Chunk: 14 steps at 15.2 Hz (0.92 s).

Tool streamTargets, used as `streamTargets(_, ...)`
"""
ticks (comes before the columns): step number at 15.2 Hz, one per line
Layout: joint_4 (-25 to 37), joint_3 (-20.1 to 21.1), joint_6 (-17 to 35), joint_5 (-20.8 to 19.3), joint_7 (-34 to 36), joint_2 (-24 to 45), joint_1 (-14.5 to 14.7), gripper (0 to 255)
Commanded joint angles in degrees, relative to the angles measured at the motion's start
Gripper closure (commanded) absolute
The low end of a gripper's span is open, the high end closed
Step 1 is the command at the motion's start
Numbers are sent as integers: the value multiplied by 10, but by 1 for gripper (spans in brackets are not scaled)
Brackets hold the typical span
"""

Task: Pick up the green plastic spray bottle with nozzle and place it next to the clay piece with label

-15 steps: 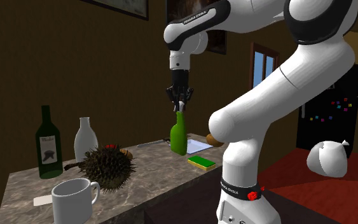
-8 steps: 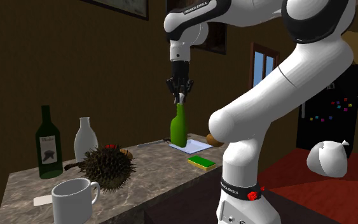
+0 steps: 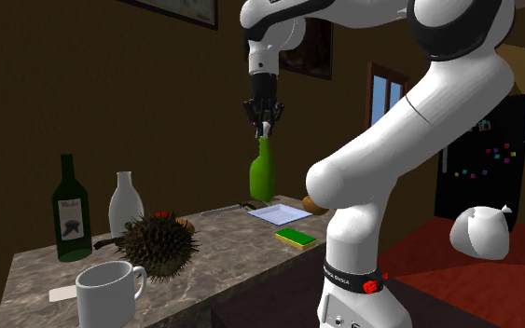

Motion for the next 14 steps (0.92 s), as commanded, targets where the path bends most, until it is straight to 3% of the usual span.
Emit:
streamTargets(1,19,0,-14,0,1,5,0,255)
streamTargets(14,150,-2,-102,-3,3,47,-2,255)
